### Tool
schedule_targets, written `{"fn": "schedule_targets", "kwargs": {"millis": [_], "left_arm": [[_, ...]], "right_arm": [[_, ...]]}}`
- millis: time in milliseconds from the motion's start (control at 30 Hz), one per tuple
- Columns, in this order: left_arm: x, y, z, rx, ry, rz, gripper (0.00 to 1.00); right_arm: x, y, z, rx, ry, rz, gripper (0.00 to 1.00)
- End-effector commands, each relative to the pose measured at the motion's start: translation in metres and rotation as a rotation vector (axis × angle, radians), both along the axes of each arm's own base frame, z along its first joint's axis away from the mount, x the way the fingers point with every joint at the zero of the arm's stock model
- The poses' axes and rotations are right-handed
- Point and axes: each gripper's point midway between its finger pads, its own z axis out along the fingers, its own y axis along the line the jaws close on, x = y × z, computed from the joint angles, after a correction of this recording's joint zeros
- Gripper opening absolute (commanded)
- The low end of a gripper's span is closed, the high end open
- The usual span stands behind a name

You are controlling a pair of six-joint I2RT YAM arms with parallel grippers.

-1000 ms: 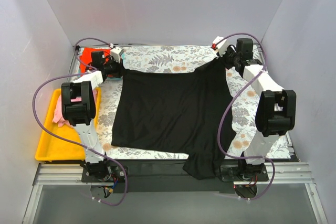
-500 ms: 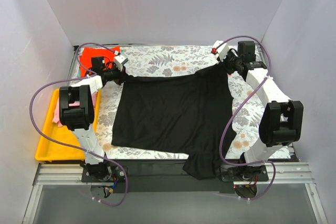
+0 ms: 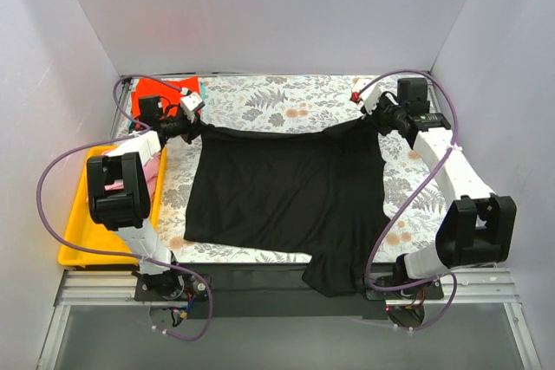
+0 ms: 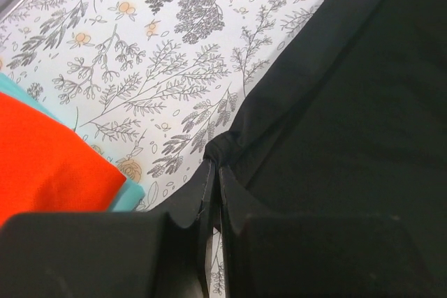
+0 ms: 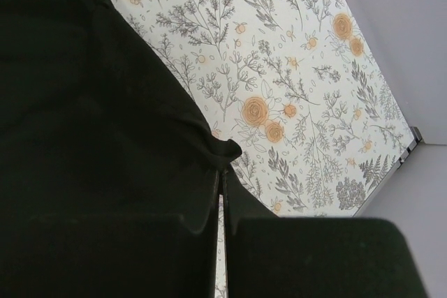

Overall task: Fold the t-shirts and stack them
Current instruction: Fold the tshirt

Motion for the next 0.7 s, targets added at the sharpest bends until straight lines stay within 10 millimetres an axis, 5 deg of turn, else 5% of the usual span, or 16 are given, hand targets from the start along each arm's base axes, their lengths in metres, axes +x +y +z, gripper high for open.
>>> {"fn": "schedule_targets", "kwargs": {"millis": [0,333,667], "left_arm": [[-0.009,-0.002,0.027,0.023,-0.096,-0.056,0.00],[-0.024,0.008,0.003,0.096,-0.080,-0.091,0.00],[-0.043,0.012,-0.026,0.184,-0.092,-0.183,0.00]], "right_arm": [[-0.019,0.000,-0.003,-0.018,0.016,0.025,0.01],[-0.059,0.003,-0.040,-0.030,0.112,0.057,0.01],[-0.079,0.000,-0.089,-0.074,0.229,0.070,0.01]]}}
